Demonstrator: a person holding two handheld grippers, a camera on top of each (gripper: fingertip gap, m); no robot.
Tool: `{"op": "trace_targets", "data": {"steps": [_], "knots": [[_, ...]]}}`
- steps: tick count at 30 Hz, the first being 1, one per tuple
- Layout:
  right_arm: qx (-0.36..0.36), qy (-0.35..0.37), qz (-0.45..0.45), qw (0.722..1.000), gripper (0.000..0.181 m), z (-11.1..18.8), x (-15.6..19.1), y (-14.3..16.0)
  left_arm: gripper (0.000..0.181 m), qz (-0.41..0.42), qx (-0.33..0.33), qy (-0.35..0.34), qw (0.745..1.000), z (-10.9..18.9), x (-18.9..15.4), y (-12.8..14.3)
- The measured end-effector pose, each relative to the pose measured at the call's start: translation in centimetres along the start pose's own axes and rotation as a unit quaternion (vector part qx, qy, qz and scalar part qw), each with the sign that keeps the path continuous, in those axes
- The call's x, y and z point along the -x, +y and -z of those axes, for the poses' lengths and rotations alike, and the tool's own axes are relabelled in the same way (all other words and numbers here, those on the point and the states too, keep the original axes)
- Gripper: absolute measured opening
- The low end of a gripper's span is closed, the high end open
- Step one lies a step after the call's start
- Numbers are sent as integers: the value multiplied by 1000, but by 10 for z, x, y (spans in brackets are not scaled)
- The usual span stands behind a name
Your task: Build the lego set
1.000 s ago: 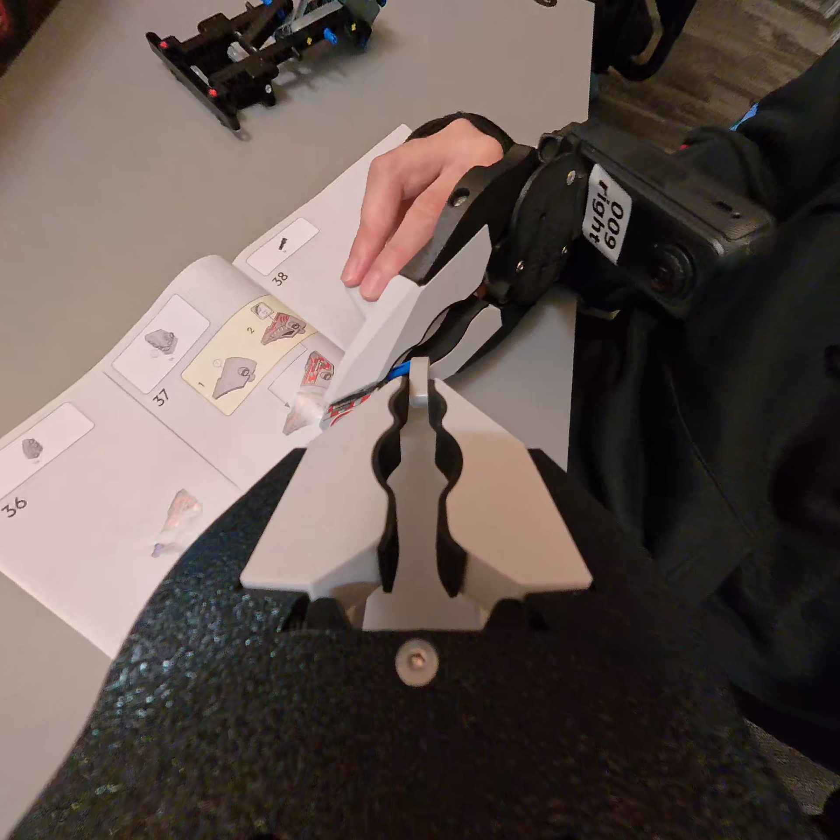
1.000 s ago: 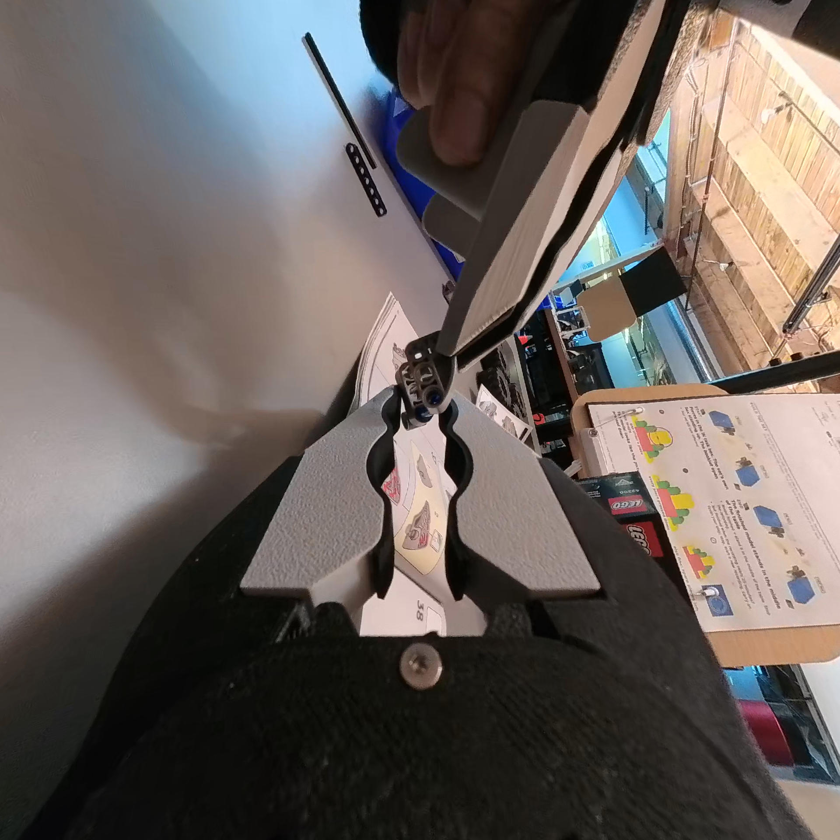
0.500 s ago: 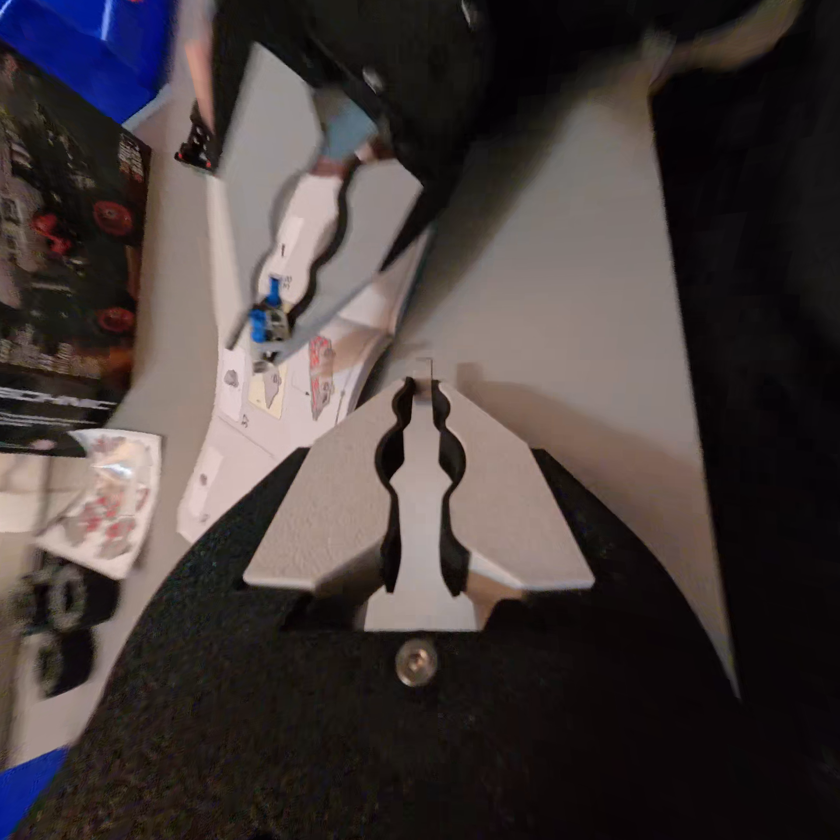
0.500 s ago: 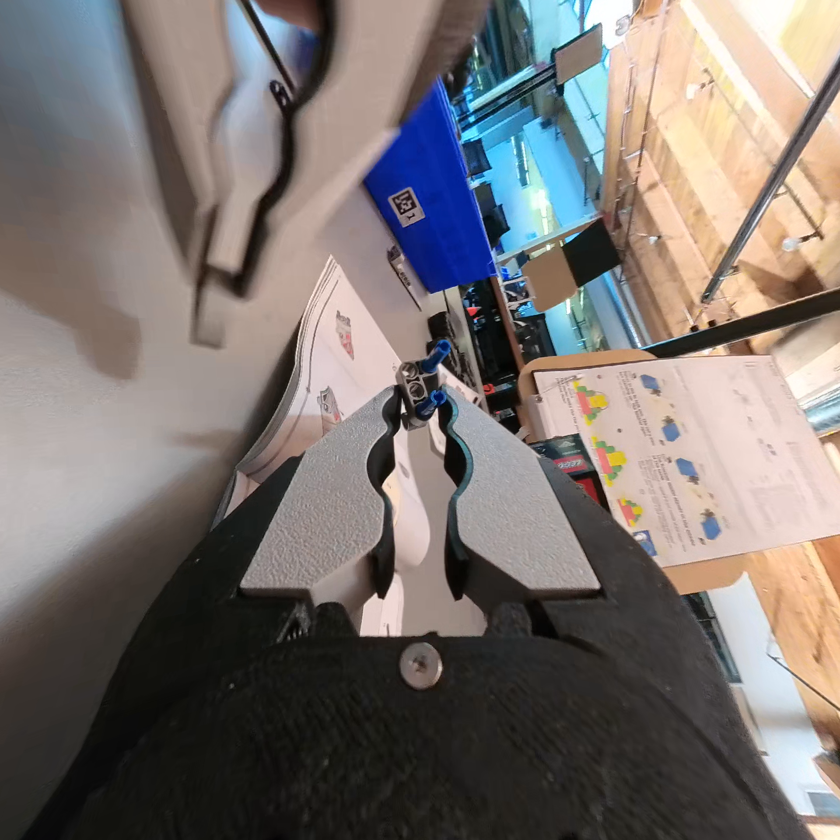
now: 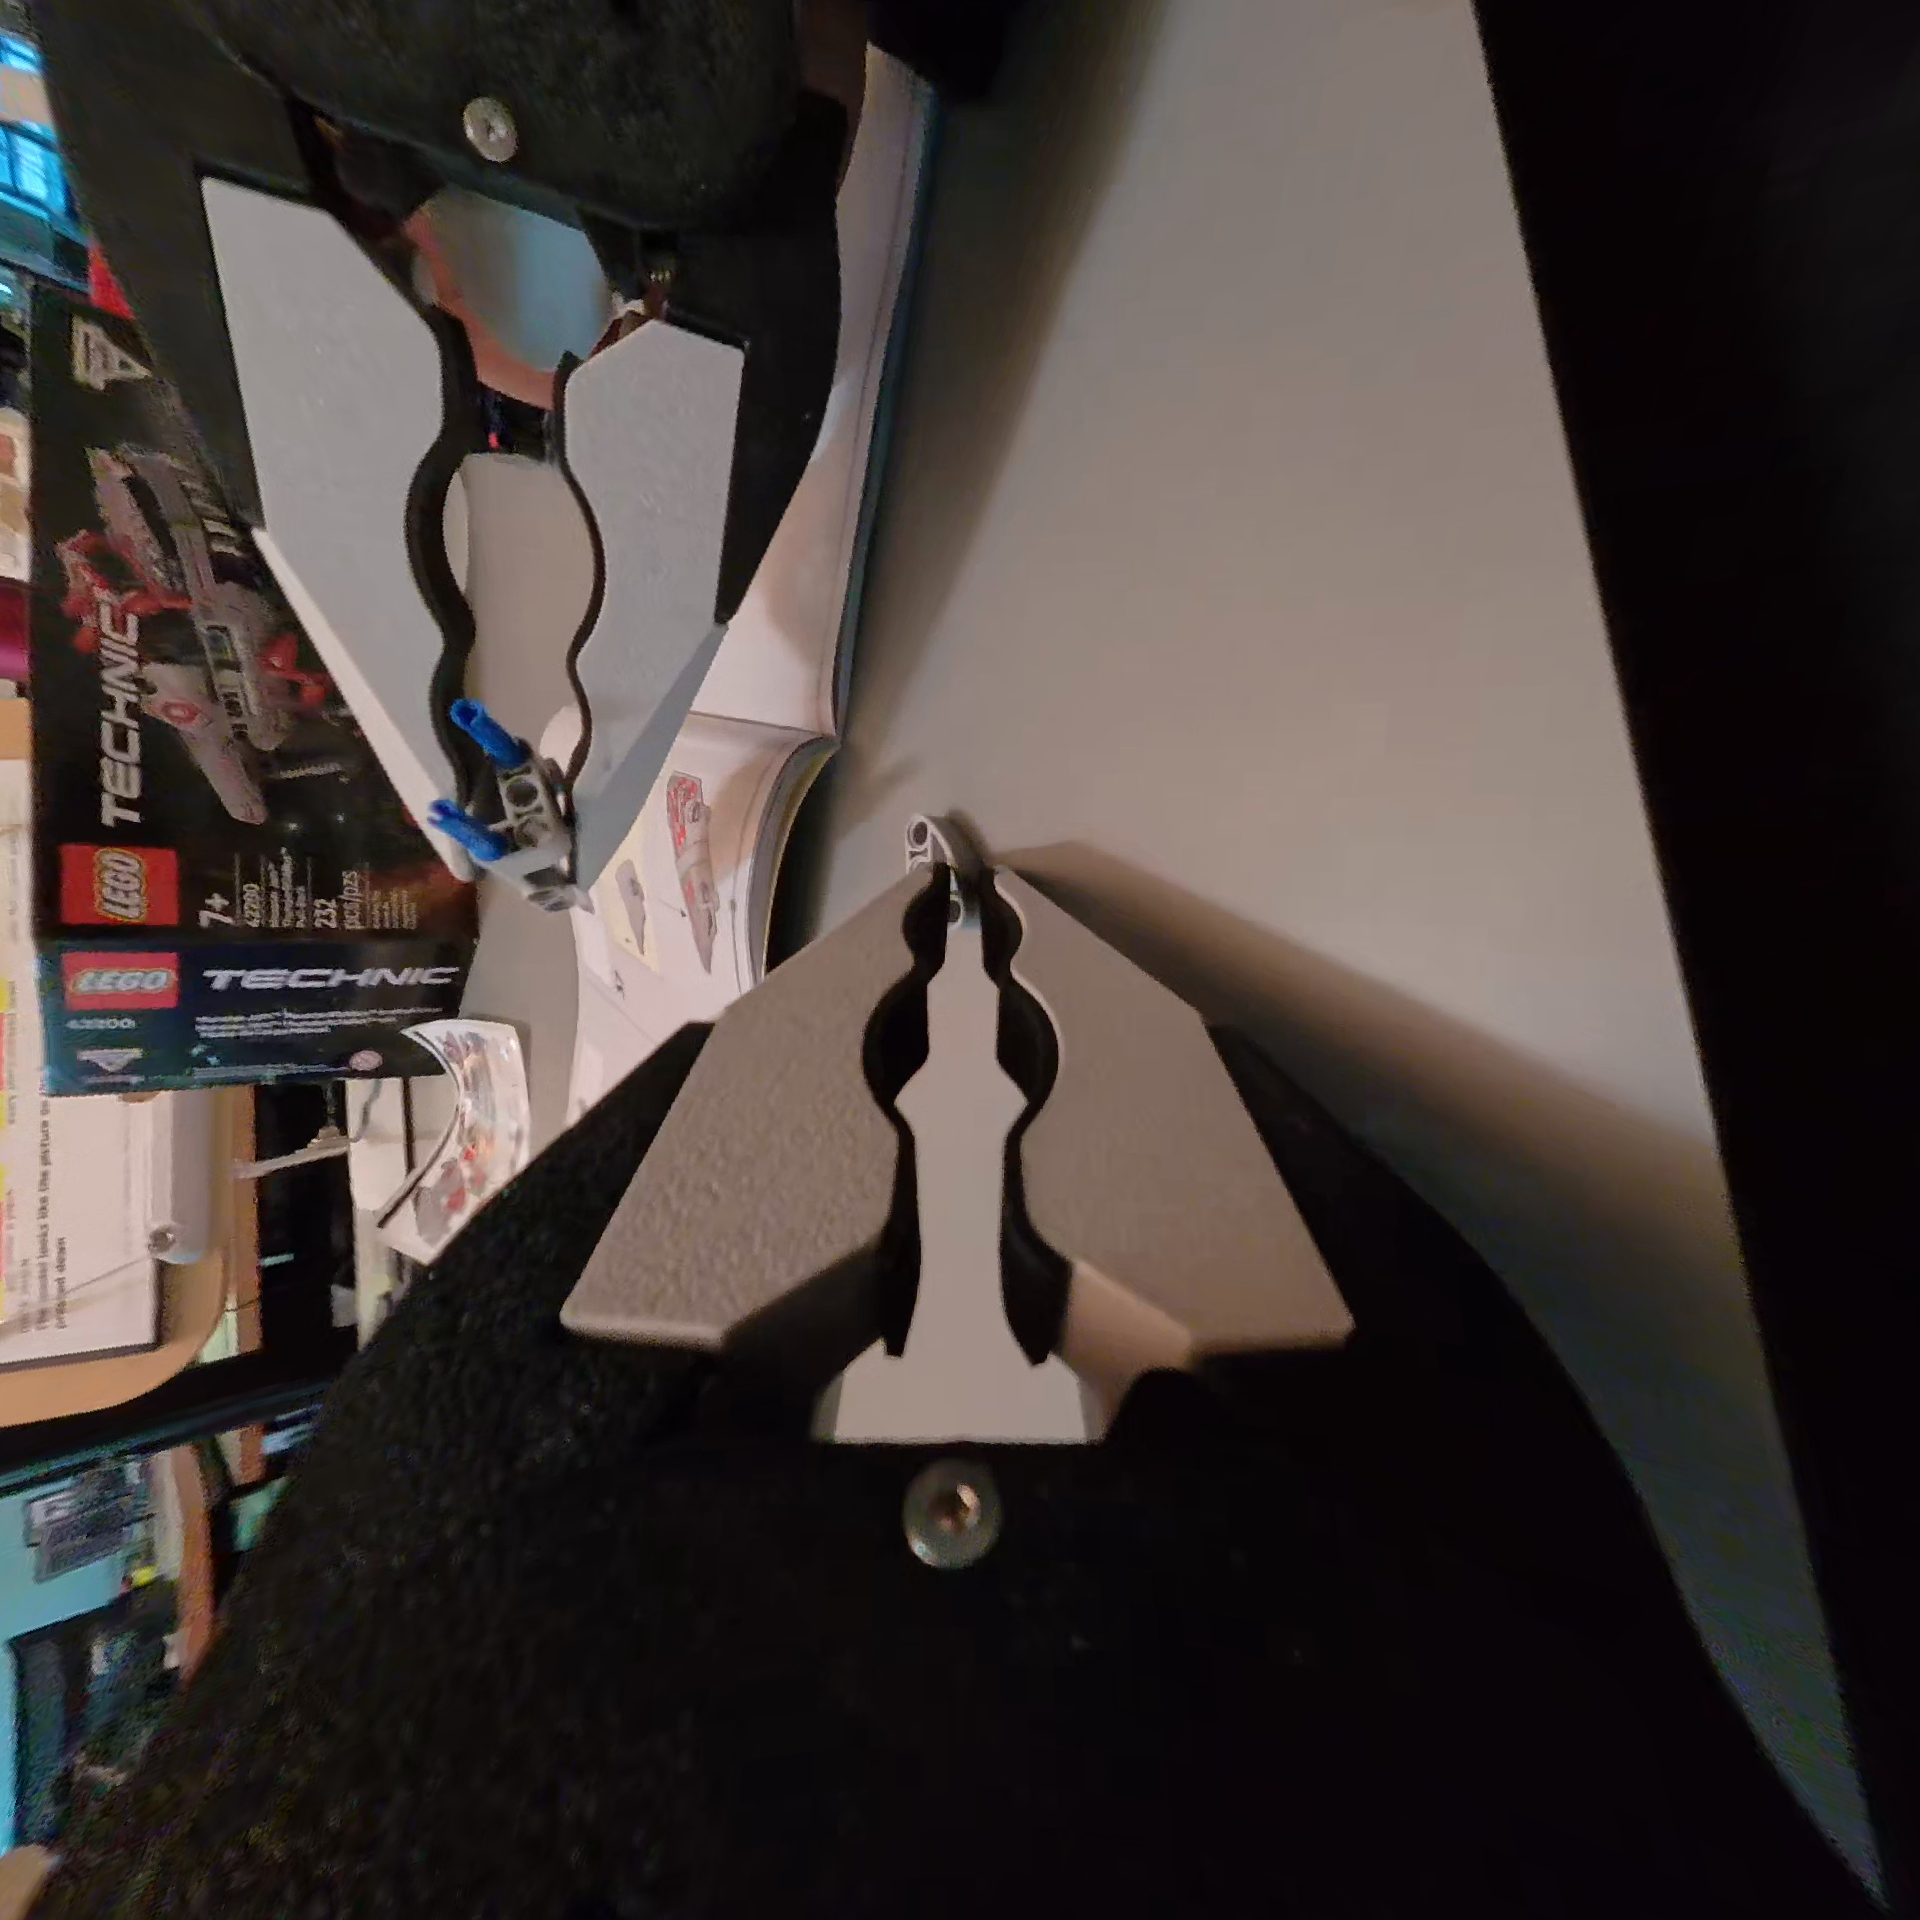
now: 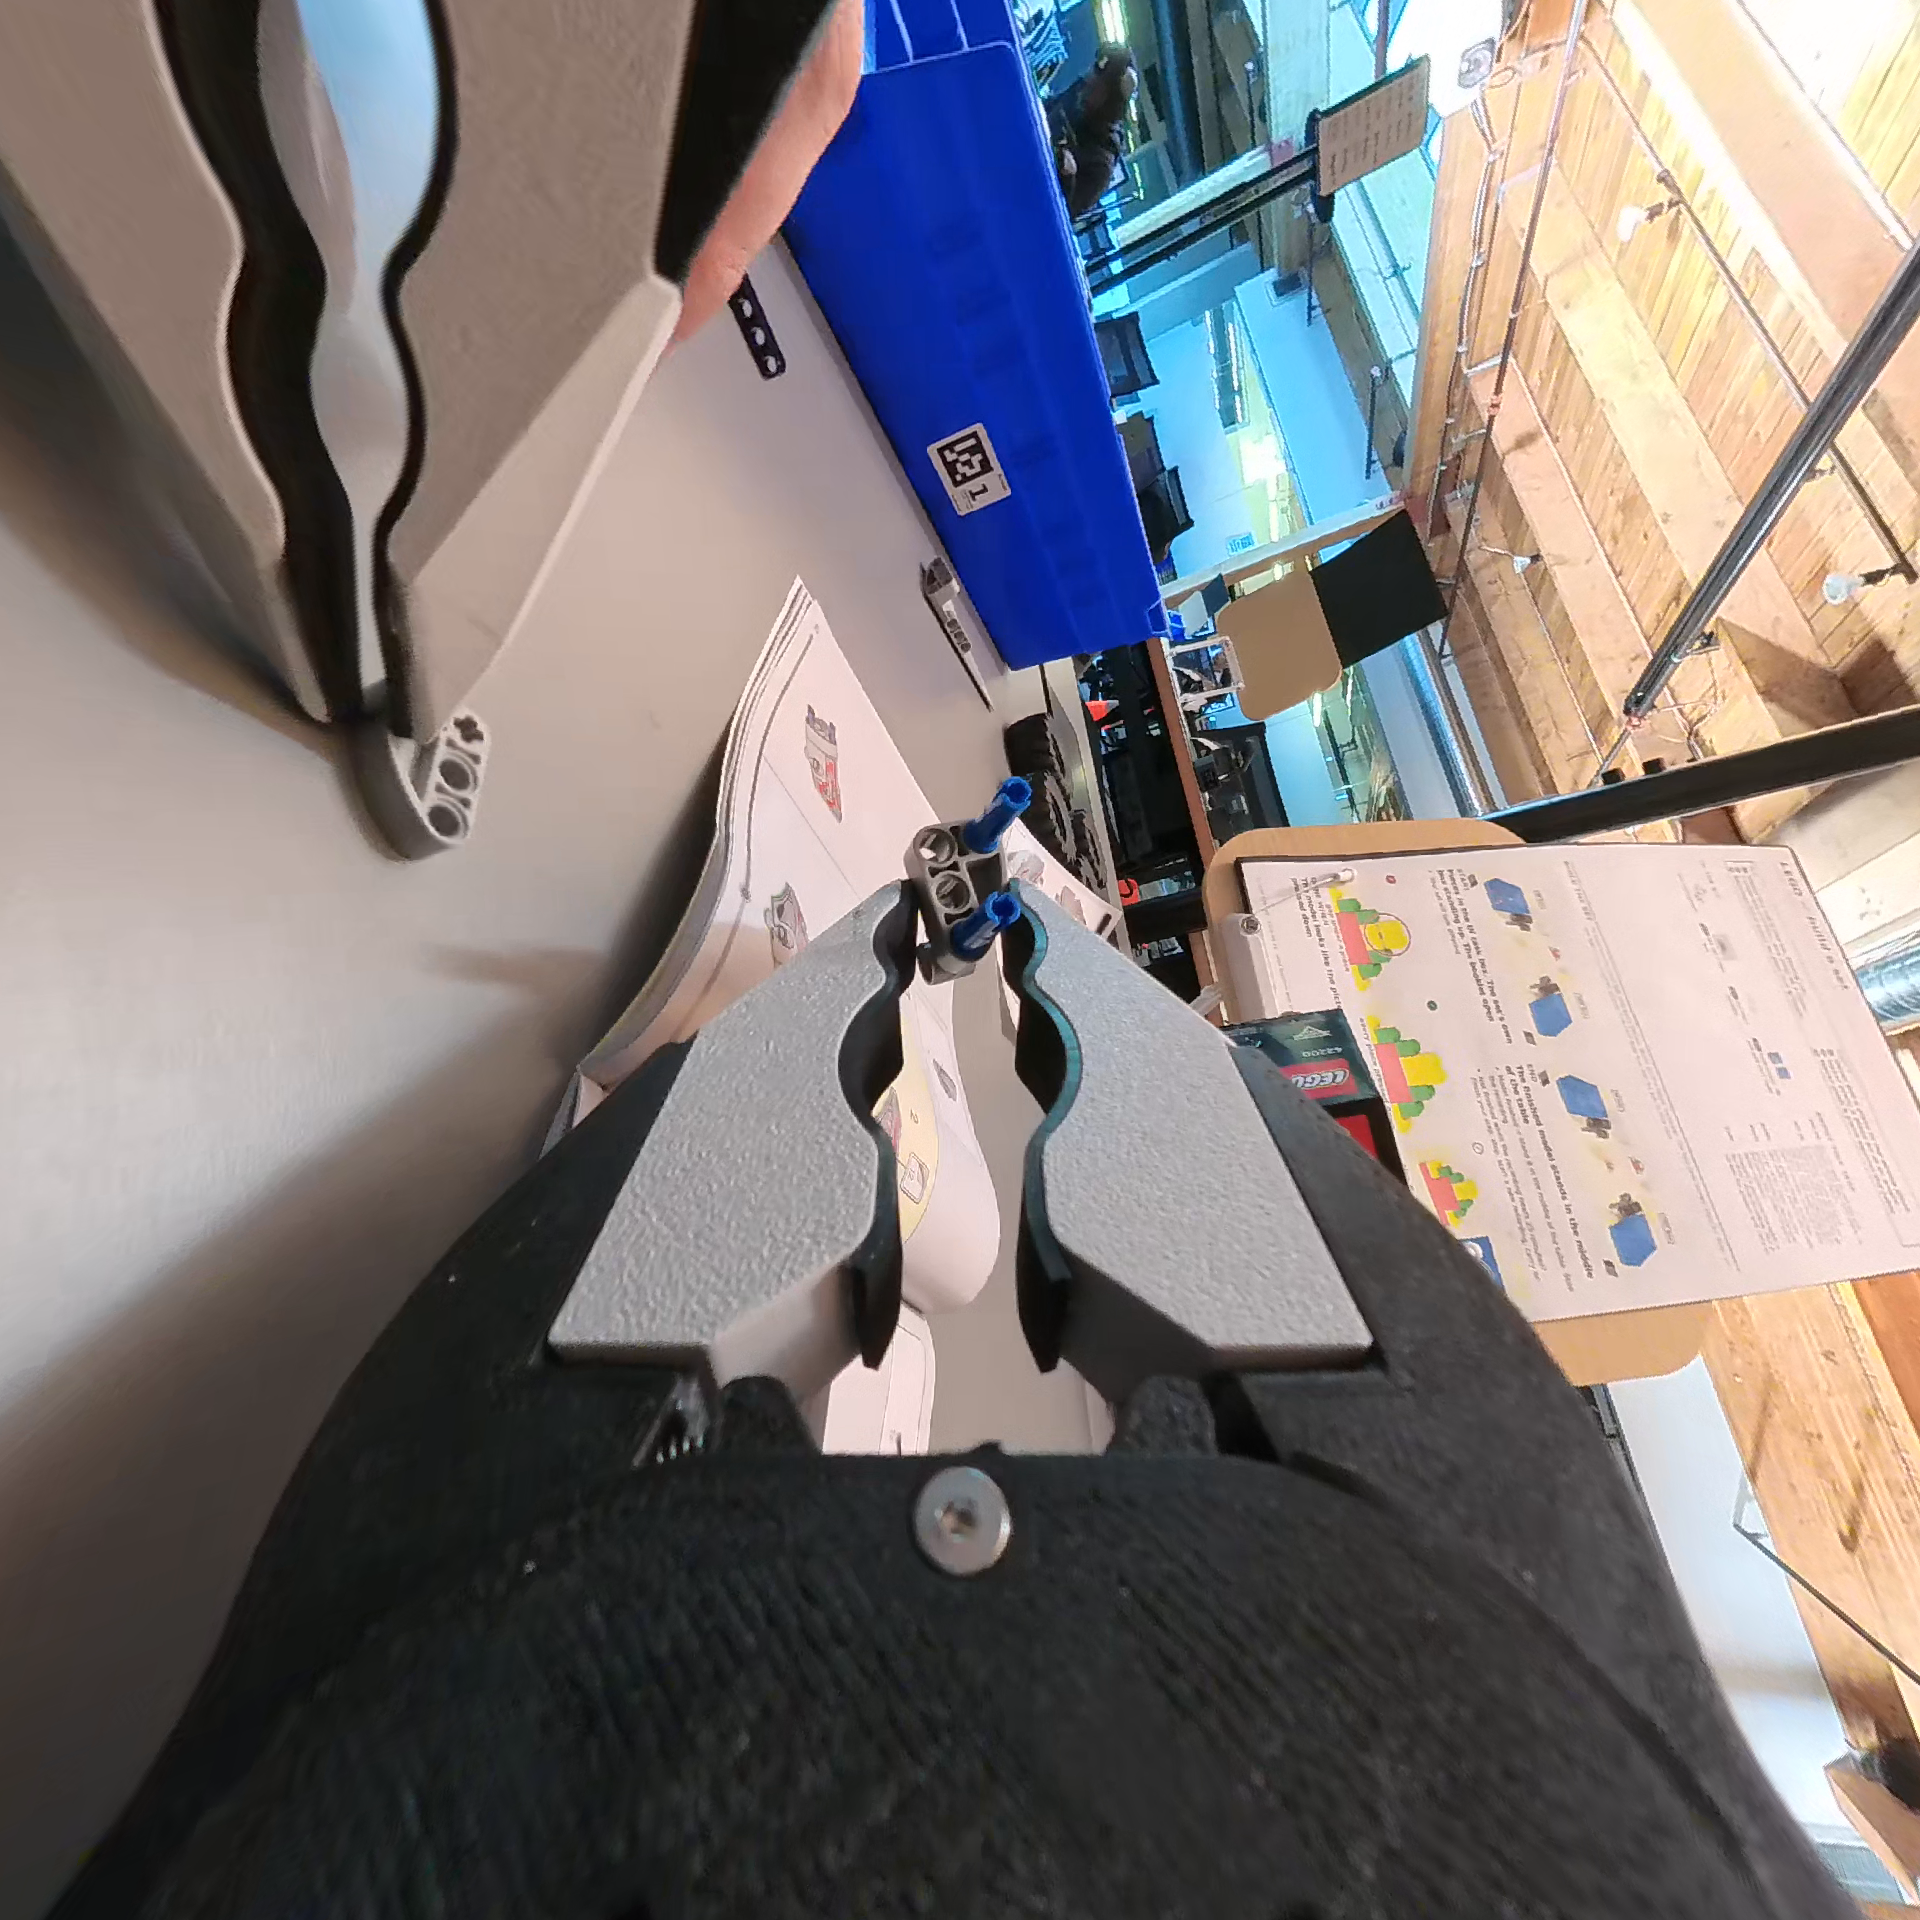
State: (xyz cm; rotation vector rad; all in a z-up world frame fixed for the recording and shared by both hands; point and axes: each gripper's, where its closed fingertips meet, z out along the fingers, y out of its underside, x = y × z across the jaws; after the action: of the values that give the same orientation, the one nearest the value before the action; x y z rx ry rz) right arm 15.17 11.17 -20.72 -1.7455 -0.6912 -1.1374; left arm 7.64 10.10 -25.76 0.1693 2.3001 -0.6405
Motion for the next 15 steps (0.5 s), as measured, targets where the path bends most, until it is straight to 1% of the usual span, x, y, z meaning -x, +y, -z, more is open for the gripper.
{"op": "trace_targets", "data": {"steps": [3, 6, 8, 9, 10, 11, 12, 13, 14, 15], "knots": [[1, -1, 3, 1000, 13, 0, 1, 1, 4, 25, -9, 11, 1000, 2, -1, -3], [3, 1, 6, 1000, 13, 1, 1, 2, 19, 67, -37, 19, 997, 5, 1, -10], [2, 6, 8, 1000, 13, 1, 0, 1, 33, 136, -86, 28, 987, 14, 8, -23], [2, 10, 11, 1000, 13, 2, -2, 1, 34, 187, -127, 32, 974, 22, 17, -33], [1, 16, 15, 1000, 13, 2, -3, 0, 31, 246, -175, 35, 953, 32, 30, -43], [0, 24, 19, 1000, 13, 3, -6, -1, 27, 317, -215, 33, 923, 42, 47, -46], [-3, 34, 24, 999, 12, 4, -9, -3, 23, 400, -233, 31, 886, 48, 64, -40], [-7, 45, 32, 998, 13, 5, -12, -6, 23, 493, -231, 36, 838, 49, 78, -26], [-10, 56, 43, 997, 13, 6, -14, -10, 23, 590, -213, 50, 777, 46, 86, -8], [-11, 65, 56, 996, 13, 6, -16, -13, 24, 670, -200, 83, 711, 42, 87, 5]]}}
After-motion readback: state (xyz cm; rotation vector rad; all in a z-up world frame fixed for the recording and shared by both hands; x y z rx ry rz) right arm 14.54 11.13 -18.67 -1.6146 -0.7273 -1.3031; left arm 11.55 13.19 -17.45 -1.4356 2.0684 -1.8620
